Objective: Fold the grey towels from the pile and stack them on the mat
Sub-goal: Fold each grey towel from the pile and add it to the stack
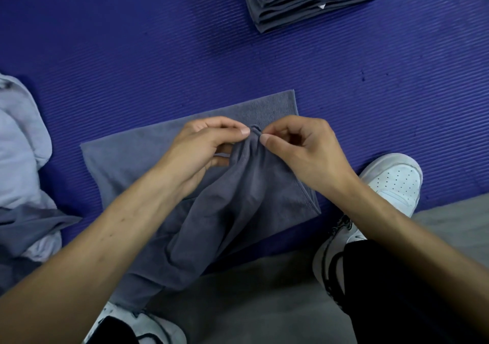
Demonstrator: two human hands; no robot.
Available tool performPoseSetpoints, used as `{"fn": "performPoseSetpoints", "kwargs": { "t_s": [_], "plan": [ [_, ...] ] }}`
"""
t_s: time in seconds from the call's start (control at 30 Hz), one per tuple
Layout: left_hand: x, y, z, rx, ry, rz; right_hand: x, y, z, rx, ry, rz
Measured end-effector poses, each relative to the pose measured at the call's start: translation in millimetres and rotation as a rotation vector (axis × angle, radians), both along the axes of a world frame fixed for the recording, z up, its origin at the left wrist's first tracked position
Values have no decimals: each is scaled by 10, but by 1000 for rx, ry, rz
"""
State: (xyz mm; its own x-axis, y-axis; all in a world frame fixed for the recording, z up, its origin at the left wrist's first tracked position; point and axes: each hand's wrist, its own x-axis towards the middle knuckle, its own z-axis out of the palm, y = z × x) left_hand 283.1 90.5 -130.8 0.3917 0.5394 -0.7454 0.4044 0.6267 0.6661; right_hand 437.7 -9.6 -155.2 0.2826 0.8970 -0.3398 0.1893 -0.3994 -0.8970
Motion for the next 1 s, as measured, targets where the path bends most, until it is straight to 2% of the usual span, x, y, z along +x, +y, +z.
{"fn": "performPoseSetpoints", "kwargs": {
  "t_s": [0.67, 0.83, 1.0],
  "plan": [
    [28, -159, -93, 109, -19, -3, -25, -62, -75, -135, 208, -150],
    [48, -167, -142, 242, 43, -129, -25, -82, -115, -118, 237, -195],
    [149, 13, -91, 307, 33, -251, 77, -105, -169, -143, 268, -82]
  ]
}}
